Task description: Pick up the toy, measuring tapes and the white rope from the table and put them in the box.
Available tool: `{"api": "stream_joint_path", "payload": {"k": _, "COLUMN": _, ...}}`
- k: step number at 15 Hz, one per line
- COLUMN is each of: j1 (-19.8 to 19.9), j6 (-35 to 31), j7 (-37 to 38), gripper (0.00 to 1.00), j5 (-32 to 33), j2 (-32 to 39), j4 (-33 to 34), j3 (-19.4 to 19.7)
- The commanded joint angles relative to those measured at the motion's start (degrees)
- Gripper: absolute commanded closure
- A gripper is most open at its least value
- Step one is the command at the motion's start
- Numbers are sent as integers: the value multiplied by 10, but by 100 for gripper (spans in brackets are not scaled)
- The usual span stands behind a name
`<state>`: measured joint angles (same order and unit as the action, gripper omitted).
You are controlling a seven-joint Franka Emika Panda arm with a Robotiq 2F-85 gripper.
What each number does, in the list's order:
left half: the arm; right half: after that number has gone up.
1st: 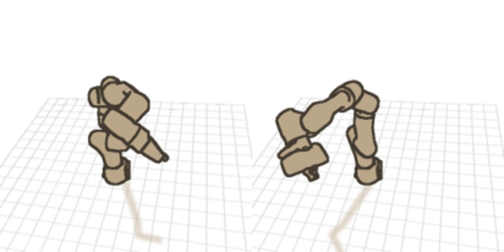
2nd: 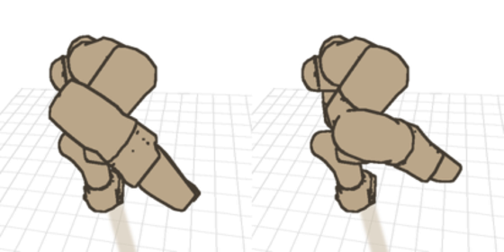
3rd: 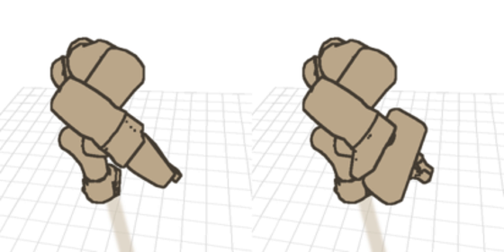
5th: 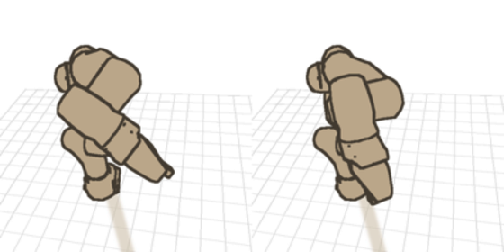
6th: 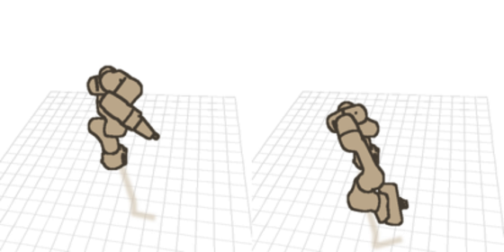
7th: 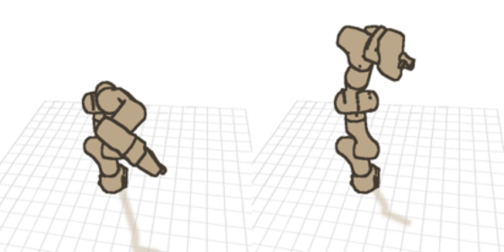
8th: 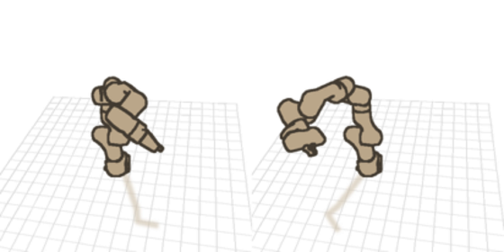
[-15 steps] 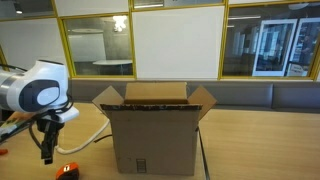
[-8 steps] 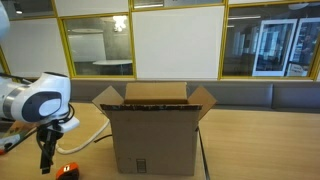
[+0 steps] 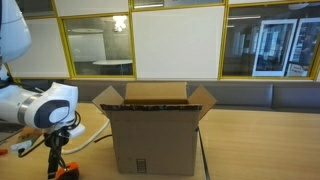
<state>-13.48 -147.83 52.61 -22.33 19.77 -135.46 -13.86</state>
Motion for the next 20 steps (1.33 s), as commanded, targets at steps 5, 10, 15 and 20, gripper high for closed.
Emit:
{"api": "stream_joint_path", "payload": {"k": 5, "j1": -9, "j6": -4, "j7": -5, "gripper": 0, "j5": 19, "j2": 35, "j4": 35, "j3": 35}}
{"api": "stream_joint_path", "payload": {"k": 10, "j1": -11, "j6": -7, "j7": -6, "gripper": 0, "j5": 19, "j2": 54, "j4": 49, "j3": 40}}
{"api": "stream_joint_path", "payload": {"k": 15, "j1": -10, "j6": -1, "j7": -15, "gripper": 0, "j5": 13, "j2": 82, "j4": 67, "j3": 36}}
{"api": "stream_joint_path", "payload": {"k": 20, "j1": -9, "j6": 2, "j7": -25, "gripper": 0, "j5": 10, "j2": 103, "j4": 84, "j3": 35}}
